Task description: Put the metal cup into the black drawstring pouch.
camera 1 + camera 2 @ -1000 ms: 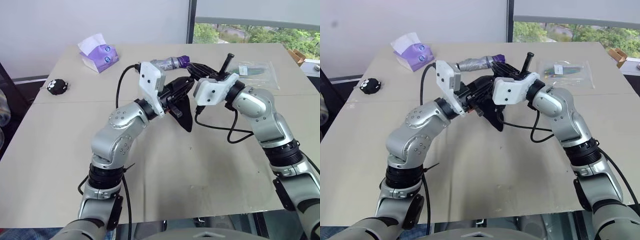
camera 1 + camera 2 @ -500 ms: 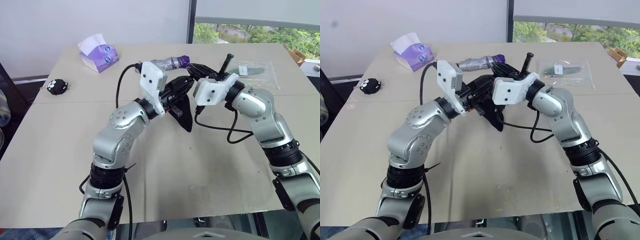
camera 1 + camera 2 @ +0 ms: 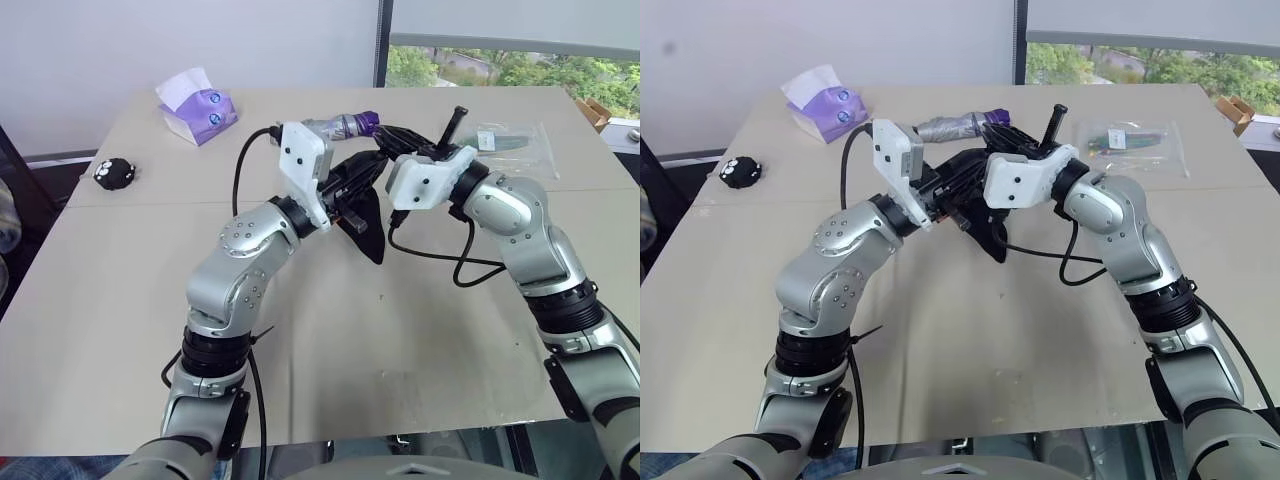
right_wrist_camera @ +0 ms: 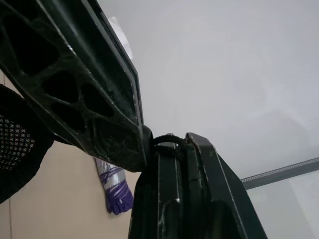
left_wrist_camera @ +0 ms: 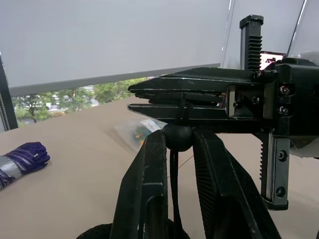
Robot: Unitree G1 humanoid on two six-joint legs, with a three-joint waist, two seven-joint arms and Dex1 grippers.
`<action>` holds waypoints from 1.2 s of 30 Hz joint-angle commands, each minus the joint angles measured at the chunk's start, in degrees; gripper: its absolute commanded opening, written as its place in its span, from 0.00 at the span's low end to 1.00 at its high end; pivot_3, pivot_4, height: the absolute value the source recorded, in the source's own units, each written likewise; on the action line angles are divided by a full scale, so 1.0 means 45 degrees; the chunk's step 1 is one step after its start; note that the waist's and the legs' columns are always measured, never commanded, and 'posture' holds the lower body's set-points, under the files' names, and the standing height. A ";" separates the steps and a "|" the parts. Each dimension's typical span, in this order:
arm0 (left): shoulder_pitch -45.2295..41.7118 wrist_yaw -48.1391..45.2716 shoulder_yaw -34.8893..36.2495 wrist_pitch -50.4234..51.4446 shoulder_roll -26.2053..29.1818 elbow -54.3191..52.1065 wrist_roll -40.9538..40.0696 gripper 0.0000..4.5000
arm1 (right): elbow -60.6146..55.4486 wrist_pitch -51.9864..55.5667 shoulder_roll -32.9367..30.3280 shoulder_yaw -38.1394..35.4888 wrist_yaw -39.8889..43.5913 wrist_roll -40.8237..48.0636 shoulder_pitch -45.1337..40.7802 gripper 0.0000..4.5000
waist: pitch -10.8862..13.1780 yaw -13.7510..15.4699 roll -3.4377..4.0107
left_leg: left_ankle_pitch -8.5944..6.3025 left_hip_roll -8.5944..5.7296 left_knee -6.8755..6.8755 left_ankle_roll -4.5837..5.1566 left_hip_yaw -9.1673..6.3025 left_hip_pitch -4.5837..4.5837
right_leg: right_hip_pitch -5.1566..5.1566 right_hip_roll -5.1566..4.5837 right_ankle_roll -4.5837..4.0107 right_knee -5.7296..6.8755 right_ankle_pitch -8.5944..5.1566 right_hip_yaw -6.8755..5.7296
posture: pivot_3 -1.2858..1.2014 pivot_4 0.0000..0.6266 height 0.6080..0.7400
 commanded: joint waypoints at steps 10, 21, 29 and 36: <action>0.0704 -0.0254 -0.0099 -0.0206 0.0392 -0.0549 0.0037 0.05 | -0.0518 -0.0437 0.0255 -0.1340 -0.1989 -0.0089 -0.1054 0.00 | 0.0000 -0.0007 0.0000 | 0.0001 0.0001 0.0000 -0.0001 0.0001 0.0002 | -0.0002 -0.0001 0.0000 0.0007 0.0000 0.0002 | 0.52 0.24 1.00; 0.2395 -0.0775 -0.0788 -0.1641 0.1064 0.0154 0.1314 0.05 | -0.0902 -0.1234 0.0405 -0.2877 -0.5733 -0.0982 -0.2143 0.00 | -0.0001 -0.0014 0.0001 | 0.0001 0.0004 -0.0001 -0.0003 0.0025 0.0006 | -0.0005 -0.0008 -0.0001 0.0010 0.0000 0.0015 | 0.52 0.24 1.00; 0.3066 -0.1110 0.0356 -0.1616 0.1401 -0.0479 0.0303 0.66 | -0.0665 0.0213 0.1465 -0.1689 -0.2803 0.2139 -0.0556 0.00 | -0.0006 -0.0035 0.0000 | -0.0026 0.0021 -0.0003 0.0044 0.0026 0.0029 | -0.0005 -0.0003 -0.0003 0.0033 -0.0001 0.0016 | 0.52 0.24 1.00; 0.5578 -0.2270 0.2554 -0.0844 0.2995 -0.1247 -0.1357 0.86 | -0.1437 0.2390 0.0986 -0.2264 -0.0401 0.4757 0.1952 0.15 | -0.0002 -0.0043 0.0007 | -0.0028 0.0045 -0.0006 0.0046 0.0027 0.0024 | -0.0007 -0.0025 -0.0002 0.0030 -0.0001 0.0018 | 0.52 0.24 1.00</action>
